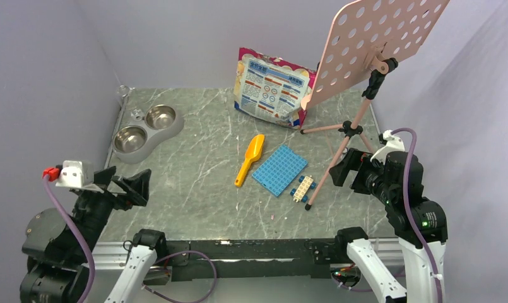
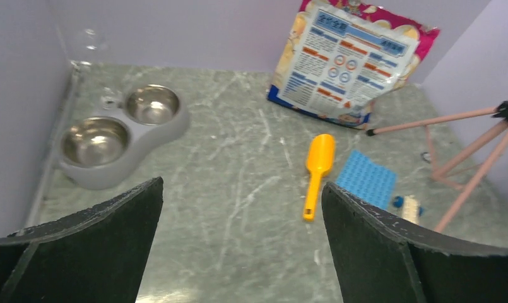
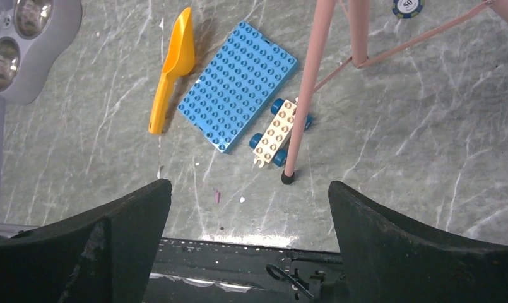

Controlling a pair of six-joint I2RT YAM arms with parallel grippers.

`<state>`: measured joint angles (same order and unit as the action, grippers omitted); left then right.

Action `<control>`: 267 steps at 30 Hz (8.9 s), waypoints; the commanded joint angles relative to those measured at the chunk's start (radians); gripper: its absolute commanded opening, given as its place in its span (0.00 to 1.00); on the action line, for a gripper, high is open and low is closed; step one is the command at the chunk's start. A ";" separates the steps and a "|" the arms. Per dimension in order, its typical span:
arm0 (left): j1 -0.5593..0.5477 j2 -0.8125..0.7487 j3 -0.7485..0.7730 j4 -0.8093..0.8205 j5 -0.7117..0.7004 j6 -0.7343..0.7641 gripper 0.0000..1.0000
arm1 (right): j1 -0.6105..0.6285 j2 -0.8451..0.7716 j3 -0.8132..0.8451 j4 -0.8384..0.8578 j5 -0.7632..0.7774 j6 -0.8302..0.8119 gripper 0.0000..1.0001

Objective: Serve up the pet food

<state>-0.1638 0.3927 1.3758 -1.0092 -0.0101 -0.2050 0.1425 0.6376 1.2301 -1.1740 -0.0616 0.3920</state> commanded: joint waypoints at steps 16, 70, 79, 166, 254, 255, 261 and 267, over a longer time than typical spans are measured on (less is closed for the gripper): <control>-0.013 0.349 -0.388 1.025 0.223 -0.547 0.87 | 0.002 0.043 0.009 0.109 -0.449 -0.018 1.00; -0.153 1.782 0.140 1.864 -0.004 0.104 0.00 | 0.005 0.020 0.126 -0.058 -0.144 0.085 1.00; -0.178 1.358 -0.269 1.637 -0.592 0.129 0.00 | 0.005 0.076 0.138 -0.056 -0.178 0.083 1.00; -0.137 0.680 0.054 0.013 -0.262 -0.102 0.00 | 1.120 0.824 0.427 0.476 0.378 0.246 1.00; -0.140 0.386 0.039 -0.053 -0.366 -0.435 0.51 | 0.897 1.382 0.930 0.613 -0.111 0.548 0.08; -0.139 0.389 0.040 -0.058 -0.360 -0.432 0.51 | 0.893 1.376 0.924 0.614 -0.117 0.540 0.00; -0.109 0.398 0.009 -0.013 -0.204 -0.431 0.60 | 0.887 1.351 0.963 0.575 -0.145 0.439 0.00; -0.066 0.405 -0.031 0.033 -0.080 -0.538 0.64 | 0.863 1.251 0.813 0.647 -0.221 0.428 0.00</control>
<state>-0.2584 0.7830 1.3548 -1.0355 -0.2047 -0.6754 1.0298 1.9934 2.1059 -0.5728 -0.2195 0.8623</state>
